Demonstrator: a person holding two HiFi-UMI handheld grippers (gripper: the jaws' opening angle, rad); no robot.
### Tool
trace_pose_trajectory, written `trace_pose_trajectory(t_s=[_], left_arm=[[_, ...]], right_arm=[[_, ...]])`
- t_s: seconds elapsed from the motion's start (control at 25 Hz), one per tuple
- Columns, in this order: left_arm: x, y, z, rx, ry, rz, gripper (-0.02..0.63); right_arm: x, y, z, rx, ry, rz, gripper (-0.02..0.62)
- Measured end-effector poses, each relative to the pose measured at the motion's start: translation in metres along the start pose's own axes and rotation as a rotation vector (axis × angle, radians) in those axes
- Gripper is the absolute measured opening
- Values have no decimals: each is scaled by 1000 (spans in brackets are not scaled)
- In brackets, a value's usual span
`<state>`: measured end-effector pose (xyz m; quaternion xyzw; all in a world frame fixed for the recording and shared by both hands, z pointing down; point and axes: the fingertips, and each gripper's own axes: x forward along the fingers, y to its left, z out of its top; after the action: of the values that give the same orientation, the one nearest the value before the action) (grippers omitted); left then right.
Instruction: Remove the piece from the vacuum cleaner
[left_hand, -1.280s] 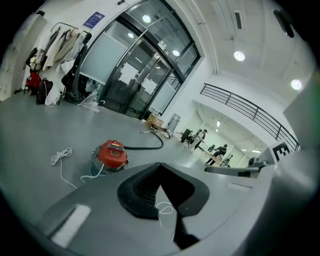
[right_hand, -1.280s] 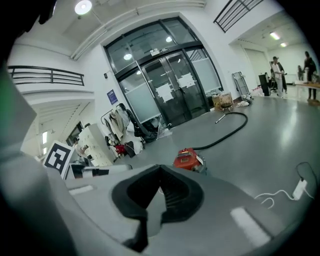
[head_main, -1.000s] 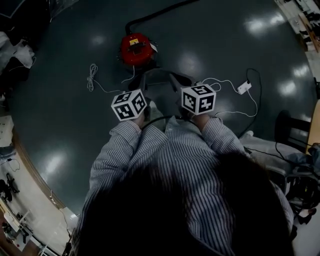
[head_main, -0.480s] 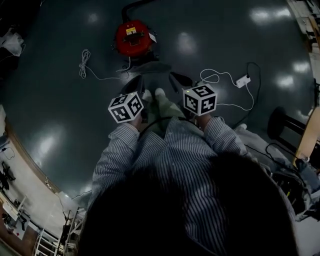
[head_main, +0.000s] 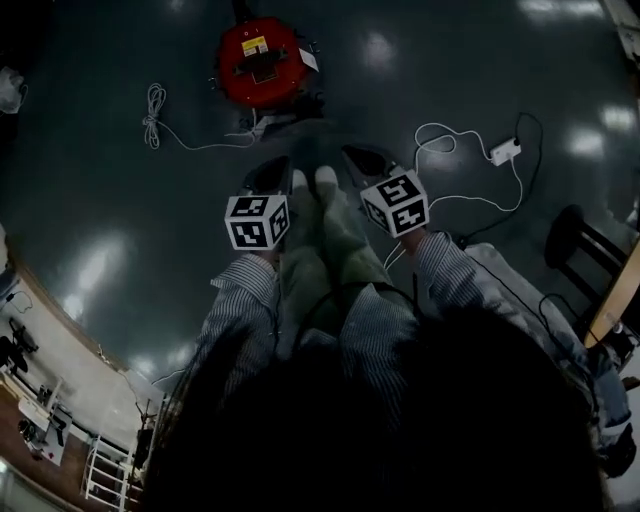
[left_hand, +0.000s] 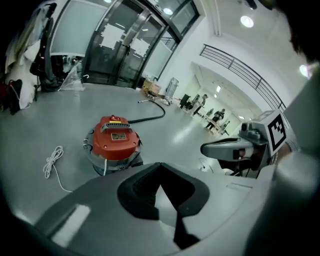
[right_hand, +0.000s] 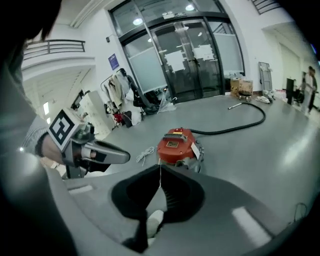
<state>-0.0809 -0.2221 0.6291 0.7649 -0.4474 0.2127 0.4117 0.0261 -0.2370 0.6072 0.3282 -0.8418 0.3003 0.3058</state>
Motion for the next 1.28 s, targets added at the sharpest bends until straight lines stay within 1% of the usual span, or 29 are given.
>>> trace_pose_trajectory(t_s=[0.08,0.2,0.28,0.32,0.4,0.56,0.68,0.84,0.96,1.04,1.08,1.12,1.28], left_arm=[[29,12,-16,54,42,5,3],[68,35,-32,135,61,36,5],[90,49,-41,193,66,47,38],[100,54,-45,225,74,51,60],[117,64,-52,288,102,63,83],[145,82,-64,395,164,79,131],[160,93,-66,469,195,89,151],[175,100,-76,583,266,53,160],[182,103,-89,658,329,21,160],[185,106,-94,683,348,14,159],[186,108,-94,694,346,18,143],[187,109,-93,701,339,25,107],[187,109,-95,689,335,14,53]], right_arm=[[29,-8,-22,-58,46,23,21],[66,-20,-48,-124,109,40,23],[86,-32,-61,-181,143,35,32],[95,-39,-66,-214,159,29,46],[109,-53,-77,-293,203,11,63],[138,-72,-83,-505,255,-26,89],[157,-79,-86,-595,287,-19,92],[176,-83,-103,-622,350,7,94],[184,-87,-118,-624,396,1,92],[187,-91,-124,-619,413,-8,92],[188,-92,-125,-611,415,-9,74],[189,-92,-126,-601,414,-8,63],[189,-90,-123,-571,407,-13,29]])
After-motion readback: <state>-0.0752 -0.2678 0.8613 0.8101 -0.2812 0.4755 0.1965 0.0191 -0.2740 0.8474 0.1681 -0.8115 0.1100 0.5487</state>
